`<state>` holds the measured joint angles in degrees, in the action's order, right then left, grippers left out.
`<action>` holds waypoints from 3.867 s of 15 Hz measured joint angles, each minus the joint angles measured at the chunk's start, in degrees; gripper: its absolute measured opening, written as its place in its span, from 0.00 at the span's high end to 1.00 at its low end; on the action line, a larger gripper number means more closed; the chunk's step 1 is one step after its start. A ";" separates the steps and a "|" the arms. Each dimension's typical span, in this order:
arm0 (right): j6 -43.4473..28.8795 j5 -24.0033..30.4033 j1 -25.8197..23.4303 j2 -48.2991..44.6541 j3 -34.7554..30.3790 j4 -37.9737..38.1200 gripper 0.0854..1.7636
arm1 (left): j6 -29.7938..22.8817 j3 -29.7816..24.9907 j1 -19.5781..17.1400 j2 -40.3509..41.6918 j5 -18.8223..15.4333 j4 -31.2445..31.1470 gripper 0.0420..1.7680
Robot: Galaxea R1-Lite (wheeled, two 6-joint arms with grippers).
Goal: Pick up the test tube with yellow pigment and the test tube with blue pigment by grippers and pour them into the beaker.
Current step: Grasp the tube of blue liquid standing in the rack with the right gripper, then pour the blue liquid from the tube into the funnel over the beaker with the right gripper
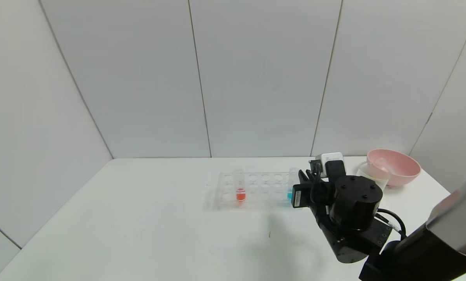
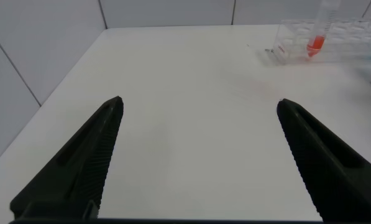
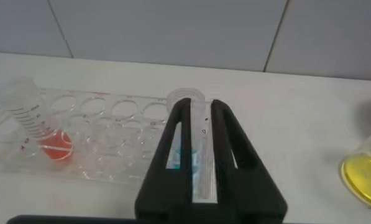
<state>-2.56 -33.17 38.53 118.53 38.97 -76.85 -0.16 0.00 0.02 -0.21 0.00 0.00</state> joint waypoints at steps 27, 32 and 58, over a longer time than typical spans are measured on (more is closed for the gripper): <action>-0.15 1.91 -3.69 12.92 8.27 -5.81 0.21 | 0.00 0.00 -0.02 0.00 0.00 0.00 0.00; 0.32 1.91 -3.62 12.86 7.91 -5.89 0.58 | 0.00 0.00 0.00 0.00 0.00 0.00 0.00; 5.71 2.24 -2.66 3.88 7.25 -5.91 0.75 | 0.00 0.00 0.02 0.00 -0.02 0.00 0.00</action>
<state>3.15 -30.93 35.88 122.41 46.23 -82.76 -0.16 0.00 0.05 -0.21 -0.02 0.00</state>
